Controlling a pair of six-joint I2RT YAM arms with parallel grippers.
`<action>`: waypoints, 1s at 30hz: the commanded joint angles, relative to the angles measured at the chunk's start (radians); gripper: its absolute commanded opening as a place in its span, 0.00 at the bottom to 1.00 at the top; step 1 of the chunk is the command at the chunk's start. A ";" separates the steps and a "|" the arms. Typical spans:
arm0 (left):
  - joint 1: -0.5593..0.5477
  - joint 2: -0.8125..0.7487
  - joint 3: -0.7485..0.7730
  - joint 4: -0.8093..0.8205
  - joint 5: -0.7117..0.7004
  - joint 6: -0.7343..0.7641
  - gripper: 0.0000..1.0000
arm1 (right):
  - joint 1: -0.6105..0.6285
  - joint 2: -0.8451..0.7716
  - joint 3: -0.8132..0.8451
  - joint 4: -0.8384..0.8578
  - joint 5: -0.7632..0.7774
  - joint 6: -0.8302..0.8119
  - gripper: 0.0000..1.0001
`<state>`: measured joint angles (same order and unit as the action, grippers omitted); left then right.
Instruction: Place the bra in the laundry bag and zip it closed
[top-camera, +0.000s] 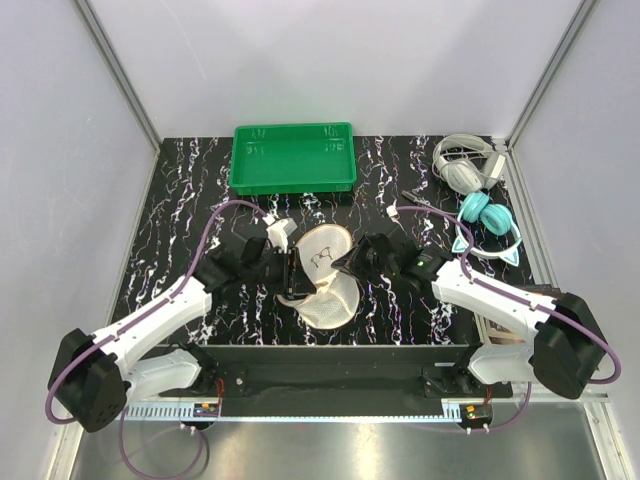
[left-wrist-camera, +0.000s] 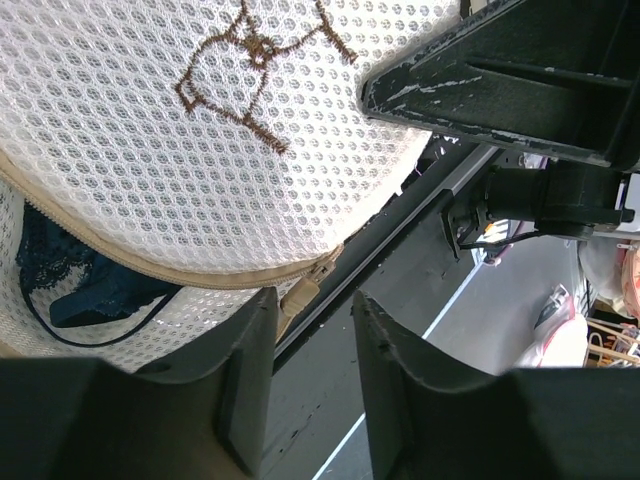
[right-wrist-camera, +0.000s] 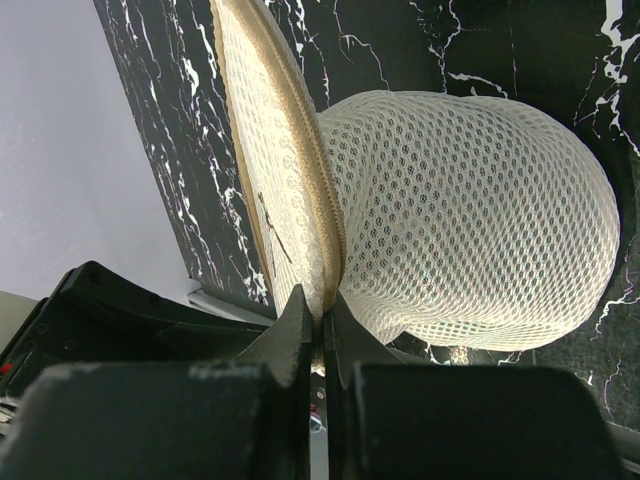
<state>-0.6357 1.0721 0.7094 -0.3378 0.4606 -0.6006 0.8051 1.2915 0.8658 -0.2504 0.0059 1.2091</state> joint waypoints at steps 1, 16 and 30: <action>0.004 0.017 0.007 0.071 0.026 -0.005 0.38 | 0.009 0.011 0.039 0.040 -0.004 -0.014 0.00; 0.002 0.020 0.012 -0.003 -0.023 0.019 0.00 | 0.008 -0.003 0.029 0.042 -0.001 -0.006 0.00; 0.004 -0.083 -0.042 -0.118 -0.111 0.096 0.00 | -0.220 0.046 0.073 0.039 -0.279 -0.221 0.00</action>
<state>-0.6357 1.0252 0.6819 -0.4213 0.3557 -0.5461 0.6834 1.2976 0.8658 -0.2459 -0.1295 1.1271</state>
